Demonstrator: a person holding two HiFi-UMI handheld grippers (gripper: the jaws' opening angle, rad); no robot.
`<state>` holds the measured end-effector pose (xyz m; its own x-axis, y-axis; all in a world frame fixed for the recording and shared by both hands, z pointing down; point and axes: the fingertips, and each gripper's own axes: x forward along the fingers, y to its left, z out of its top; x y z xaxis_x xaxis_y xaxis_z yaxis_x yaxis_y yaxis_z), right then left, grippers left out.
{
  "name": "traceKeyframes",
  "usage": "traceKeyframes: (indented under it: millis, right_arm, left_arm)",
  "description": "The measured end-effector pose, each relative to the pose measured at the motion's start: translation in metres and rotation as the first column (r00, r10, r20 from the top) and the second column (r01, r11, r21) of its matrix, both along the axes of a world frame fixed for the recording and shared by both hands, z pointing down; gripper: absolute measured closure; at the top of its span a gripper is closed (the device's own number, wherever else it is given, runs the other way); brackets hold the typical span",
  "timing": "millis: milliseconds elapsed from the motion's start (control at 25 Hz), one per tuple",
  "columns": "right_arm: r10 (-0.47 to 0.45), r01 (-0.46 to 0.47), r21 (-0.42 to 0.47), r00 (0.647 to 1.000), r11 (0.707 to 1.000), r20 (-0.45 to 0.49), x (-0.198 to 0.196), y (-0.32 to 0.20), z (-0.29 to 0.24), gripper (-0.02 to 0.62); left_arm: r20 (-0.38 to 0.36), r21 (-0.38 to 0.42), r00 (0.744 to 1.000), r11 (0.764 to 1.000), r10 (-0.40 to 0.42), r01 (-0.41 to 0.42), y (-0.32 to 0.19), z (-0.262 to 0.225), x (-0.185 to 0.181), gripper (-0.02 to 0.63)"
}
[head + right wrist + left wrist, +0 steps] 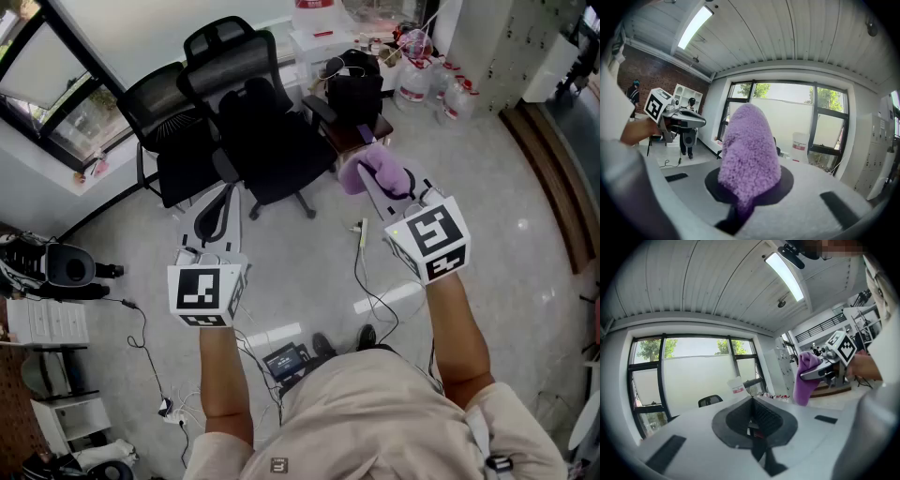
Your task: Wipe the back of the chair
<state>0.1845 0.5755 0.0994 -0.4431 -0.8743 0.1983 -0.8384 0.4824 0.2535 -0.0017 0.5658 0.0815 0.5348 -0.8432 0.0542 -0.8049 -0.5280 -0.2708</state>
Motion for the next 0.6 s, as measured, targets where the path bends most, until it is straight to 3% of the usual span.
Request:
traceKeyframes:
  millis: [600]
  right_arm:
    - [0.028,-0.028,-0.003,1.0,1.0,-0.001,-0.035,-0.003,0.008,0.583]
  left_arm:
    - [-0.011,-0.007,1.0,1.0,0.02,-0.02,-0.007,0.009,-0.039,0.6]
